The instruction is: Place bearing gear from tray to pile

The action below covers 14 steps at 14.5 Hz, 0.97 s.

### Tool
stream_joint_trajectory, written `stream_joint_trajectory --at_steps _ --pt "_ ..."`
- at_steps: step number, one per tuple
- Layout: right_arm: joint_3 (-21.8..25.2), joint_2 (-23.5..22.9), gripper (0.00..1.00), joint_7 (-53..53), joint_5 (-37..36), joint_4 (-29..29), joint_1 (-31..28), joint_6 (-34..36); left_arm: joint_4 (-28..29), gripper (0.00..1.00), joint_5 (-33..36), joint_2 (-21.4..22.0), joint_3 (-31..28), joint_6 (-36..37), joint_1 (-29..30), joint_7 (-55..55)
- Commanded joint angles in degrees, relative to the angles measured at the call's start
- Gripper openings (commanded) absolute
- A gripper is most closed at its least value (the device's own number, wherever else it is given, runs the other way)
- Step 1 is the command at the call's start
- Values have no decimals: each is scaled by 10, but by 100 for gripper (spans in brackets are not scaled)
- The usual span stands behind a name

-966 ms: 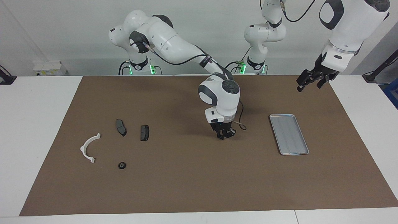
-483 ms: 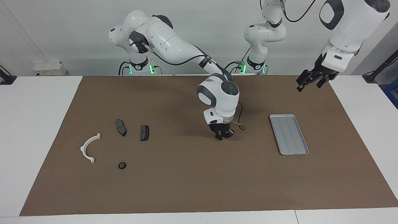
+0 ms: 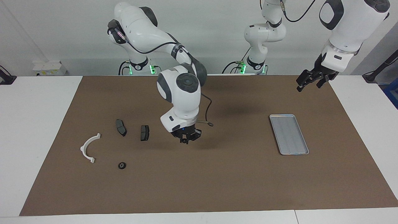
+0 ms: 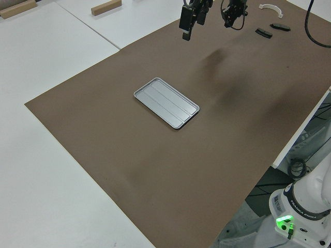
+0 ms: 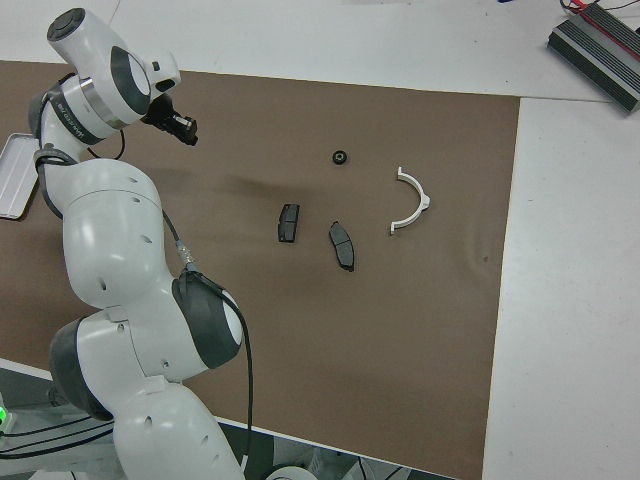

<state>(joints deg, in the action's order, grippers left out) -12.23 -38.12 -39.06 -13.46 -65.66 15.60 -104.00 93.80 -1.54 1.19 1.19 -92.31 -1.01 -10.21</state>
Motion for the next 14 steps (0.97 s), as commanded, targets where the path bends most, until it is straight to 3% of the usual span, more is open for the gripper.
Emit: stream_joint_trajectory --at_steps 1,4,9,14 --pt "-10 23 0 95 8 -87 -54 -70 3 100 -4 5 1 7 3 3" --pt "-10 45 0 173 8 -178 -101 -169 3 100 -4 5 1 7 3 2" --pt "-10 45 0 253 7 -238 -149 -262 3 100 -4 5 1 7 3 3" --pt "-10 44 0 270 7 -271 -167 -313 3 100 -4 5 1 7 3 3"
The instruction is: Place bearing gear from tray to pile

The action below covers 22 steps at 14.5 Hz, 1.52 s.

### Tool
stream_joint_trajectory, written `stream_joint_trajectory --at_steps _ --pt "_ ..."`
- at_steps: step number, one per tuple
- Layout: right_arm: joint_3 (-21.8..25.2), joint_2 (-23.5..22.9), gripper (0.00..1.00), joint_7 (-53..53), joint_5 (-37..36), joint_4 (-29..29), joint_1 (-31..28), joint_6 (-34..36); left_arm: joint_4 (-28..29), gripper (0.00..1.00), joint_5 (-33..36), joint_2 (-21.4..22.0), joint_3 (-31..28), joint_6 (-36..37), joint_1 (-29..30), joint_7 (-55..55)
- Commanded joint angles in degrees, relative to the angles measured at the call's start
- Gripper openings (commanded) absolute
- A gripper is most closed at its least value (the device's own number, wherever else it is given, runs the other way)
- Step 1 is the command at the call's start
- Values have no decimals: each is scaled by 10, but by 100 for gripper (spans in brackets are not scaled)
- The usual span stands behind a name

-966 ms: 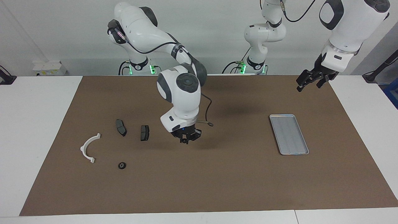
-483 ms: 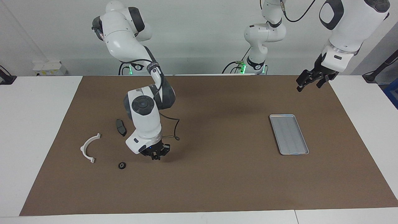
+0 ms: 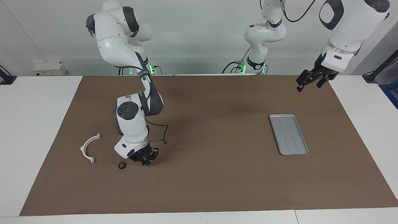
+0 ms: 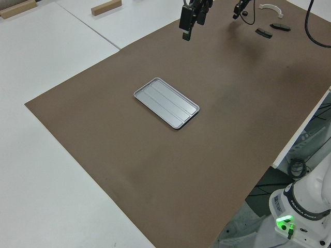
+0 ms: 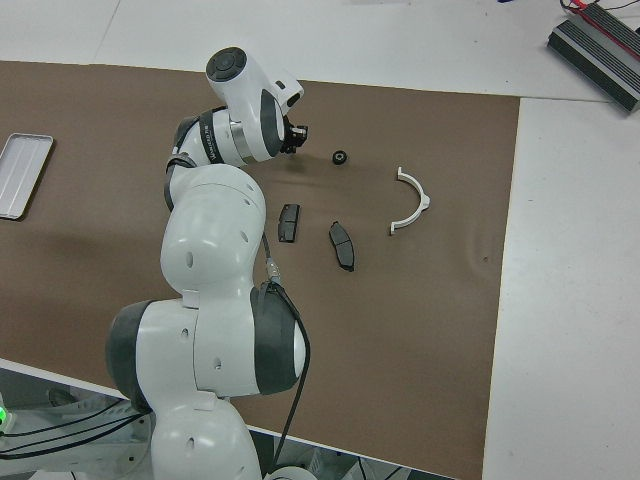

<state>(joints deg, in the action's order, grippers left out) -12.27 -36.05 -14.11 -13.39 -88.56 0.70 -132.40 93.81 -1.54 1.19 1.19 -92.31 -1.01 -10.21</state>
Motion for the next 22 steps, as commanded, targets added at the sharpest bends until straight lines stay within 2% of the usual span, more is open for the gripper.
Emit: stream_joint_trajectory --at_steps 1,5,6,7,8,22 --pt "-9 23 0 23 6 -50 -20 -40 3 100 -4 5 1 7 3 2" --pt "-10 24 0 22 6 -56 -19 -46 3 100 -4 5 1 7 3 2" --pt "-10 24 17 20 6 -56 -19 -46 3 100 -4 5 1 7 3 2" --pt "-10 24 89 15 6 -56 -17 -46 3 100 -4 5 1 7 3 3" --pt "-10 24 100 12 7 -53 -12 -46 3 100 -4 5 1 7 3 3" --pt "-10 61 100 12 7 -49 -17 -32 3 100 -4 5 1 7 3 3"
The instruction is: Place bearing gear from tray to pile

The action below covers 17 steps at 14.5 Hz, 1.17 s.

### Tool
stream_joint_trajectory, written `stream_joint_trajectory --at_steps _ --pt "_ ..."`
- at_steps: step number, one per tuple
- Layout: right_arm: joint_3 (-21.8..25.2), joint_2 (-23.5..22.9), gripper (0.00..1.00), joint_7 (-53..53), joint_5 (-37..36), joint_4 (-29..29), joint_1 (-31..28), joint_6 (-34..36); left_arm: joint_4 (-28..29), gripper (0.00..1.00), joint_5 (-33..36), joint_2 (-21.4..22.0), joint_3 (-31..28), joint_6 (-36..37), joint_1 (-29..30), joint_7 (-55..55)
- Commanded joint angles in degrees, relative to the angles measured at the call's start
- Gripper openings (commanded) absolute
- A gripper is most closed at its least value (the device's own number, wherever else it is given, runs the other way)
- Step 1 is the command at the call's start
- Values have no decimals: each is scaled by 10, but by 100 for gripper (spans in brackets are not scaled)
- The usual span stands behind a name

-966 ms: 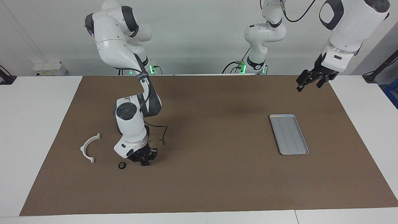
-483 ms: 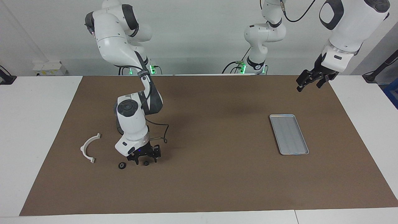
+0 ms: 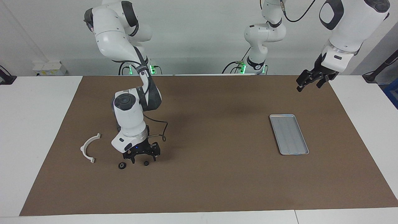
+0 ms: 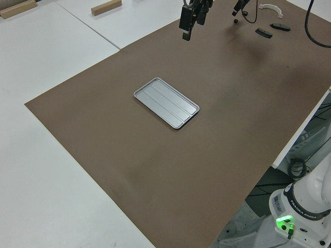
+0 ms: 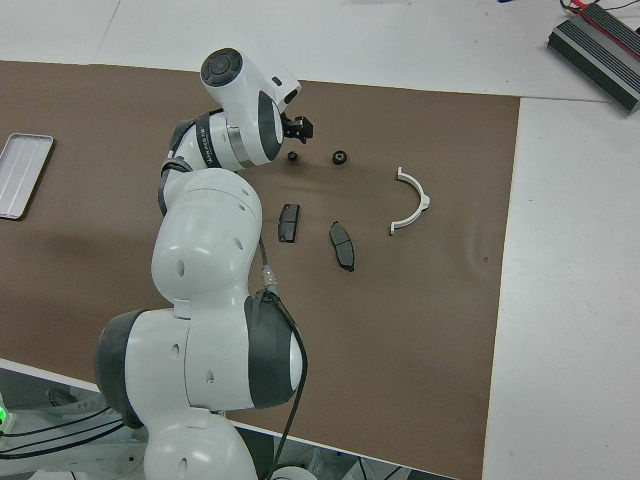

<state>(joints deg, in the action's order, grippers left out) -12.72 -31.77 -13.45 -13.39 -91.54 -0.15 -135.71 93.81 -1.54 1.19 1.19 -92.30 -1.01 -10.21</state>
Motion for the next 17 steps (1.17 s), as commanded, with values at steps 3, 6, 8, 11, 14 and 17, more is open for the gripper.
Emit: stream_joint_trajectory --at_steps 3,6,8,11,14,17 --pt "-6 26 100 9 6 -20 -21 9 2 100 -4 5 1 7 3 3" --pt "-6 42 100 30 7 -20 -30 24 3 100 -4 5 1 7 3 3" --pt "-6 67 100 47 9 -20 -37 58 3 100 -4 5 1 7 3 2" --pt "-5 138 100 91 79 -21 -44 160 3 100 -4 5 1 7 3 2" --pt "4 217 100 165 109 -22 -62 256 3 100 -4 5 1 7 3 3" --pt "30 302 100 171 122 -36 -62 348 2 100 -4 5 1 7 3 3"
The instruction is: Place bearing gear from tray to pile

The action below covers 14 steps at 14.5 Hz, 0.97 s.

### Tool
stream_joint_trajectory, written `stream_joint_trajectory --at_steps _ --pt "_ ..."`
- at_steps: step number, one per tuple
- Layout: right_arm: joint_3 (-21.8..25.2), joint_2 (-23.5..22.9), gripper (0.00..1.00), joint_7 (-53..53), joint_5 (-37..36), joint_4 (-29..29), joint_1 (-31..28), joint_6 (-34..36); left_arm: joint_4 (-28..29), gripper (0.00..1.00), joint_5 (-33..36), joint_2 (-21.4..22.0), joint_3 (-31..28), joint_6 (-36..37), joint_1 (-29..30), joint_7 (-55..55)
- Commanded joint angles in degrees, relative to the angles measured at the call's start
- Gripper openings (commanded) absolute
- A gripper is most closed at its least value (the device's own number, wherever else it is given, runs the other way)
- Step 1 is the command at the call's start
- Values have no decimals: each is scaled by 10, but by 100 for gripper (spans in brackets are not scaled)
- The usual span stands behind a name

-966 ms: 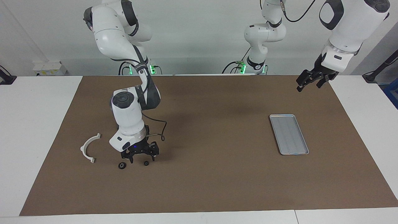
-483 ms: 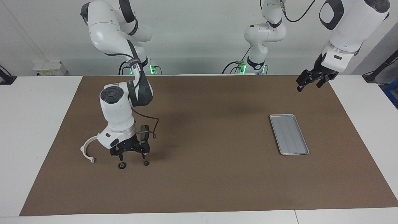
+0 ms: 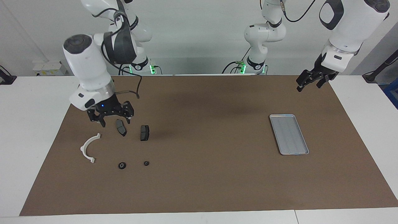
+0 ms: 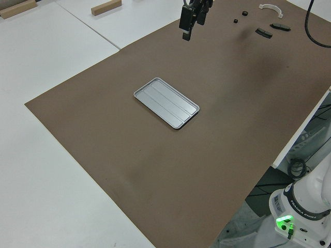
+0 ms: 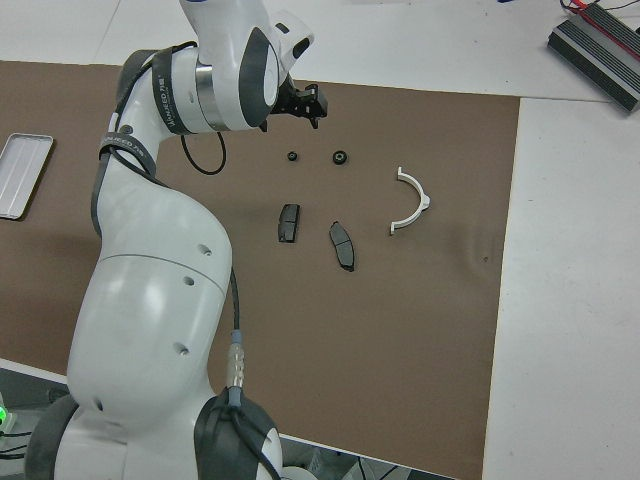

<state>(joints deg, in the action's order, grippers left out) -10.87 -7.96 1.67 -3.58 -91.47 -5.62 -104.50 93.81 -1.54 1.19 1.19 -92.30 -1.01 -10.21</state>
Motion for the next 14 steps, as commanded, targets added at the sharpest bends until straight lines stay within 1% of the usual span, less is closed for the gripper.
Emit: stream_joint_trajectory --at_steps 1,3,5,6,8,11,13,14 --pt "24 90 100 20 36 -42 -7 59 3 100 -4 5 1 7 3 3" --pt "35 127 100 36 37 -54 -11 92 3 100 -4 5 1 7 3 3" --pt "41 173 100 48 37 -85 -23 95 3 100 -4 5 1 7 3 2" --pt "48 186 100 47 36 -92 -23 101 3 100 -4 5 1 7 3 3" --pt "52 186 100 42 36 -82 -20 129 3 100 -4 5 1 7 3 3" --pt "52 170 100 35 36 -73 -18 123 3 100 -4 5 1 7 3 2" --pt "52 153 100 -22 38 -44 -17 131 3 100 -4 5 1 7 3 3" --pt "51 154 100 -52 45 -45 -16 130 3 100 -4 5 1 7 3 3"
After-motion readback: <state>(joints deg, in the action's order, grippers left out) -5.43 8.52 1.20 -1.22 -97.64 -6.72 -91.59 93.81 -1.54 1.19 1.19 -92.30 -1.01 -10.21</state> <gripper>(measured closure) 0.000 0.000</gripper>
